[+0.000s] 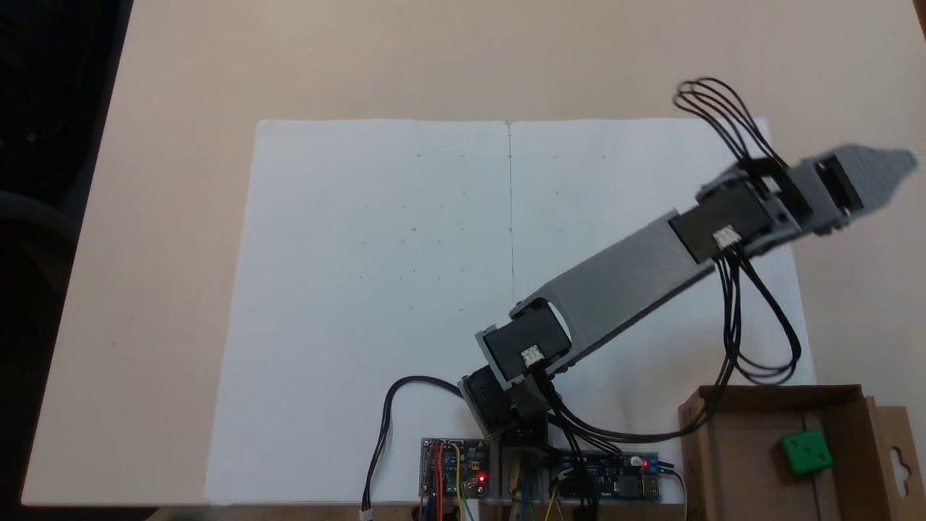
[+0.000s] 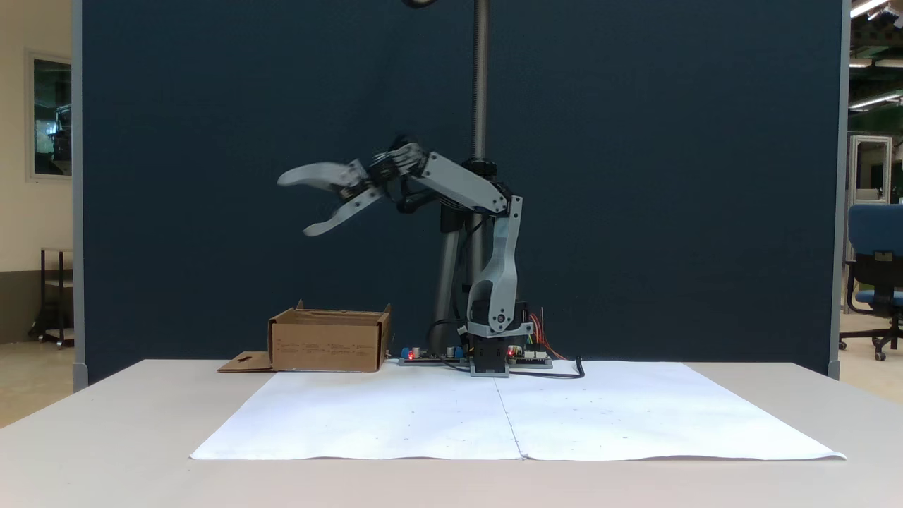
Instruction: Grasp a green dice and put it in the bin.
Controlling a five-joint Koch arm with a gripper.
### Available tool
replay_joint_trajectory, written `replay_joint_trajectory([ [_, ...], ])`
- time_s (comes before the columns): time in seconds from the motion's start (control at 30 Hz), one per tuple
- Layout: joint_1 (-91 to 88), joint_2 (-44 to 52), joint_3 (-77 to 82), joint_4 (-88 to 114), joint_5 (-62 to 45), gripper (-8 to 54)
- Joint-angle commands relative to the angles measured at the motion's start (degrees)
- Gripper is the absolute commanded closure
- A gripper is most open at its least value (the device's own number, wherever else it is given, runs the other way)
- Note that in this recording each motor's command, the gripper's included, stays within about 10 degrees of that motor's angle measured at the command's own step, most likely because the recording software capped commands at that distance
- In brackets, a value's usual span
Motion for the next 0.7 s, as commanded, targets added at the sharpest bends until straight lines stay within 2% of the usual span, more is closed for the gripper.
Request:
replay_joint_trajectory([
  [0.0,-5.6,4.0,-0.8,-4.4,2.2,2.0],
  [0.33,-34.7,13.4,15.4,-5.2,2.2,0.7],
  [0.47,-42.5,17.6,31.9,-14.1,1.2,0.4],
  [0.67,-52.3,26.3,56.7,-26.6,-8.0,0.7],
])
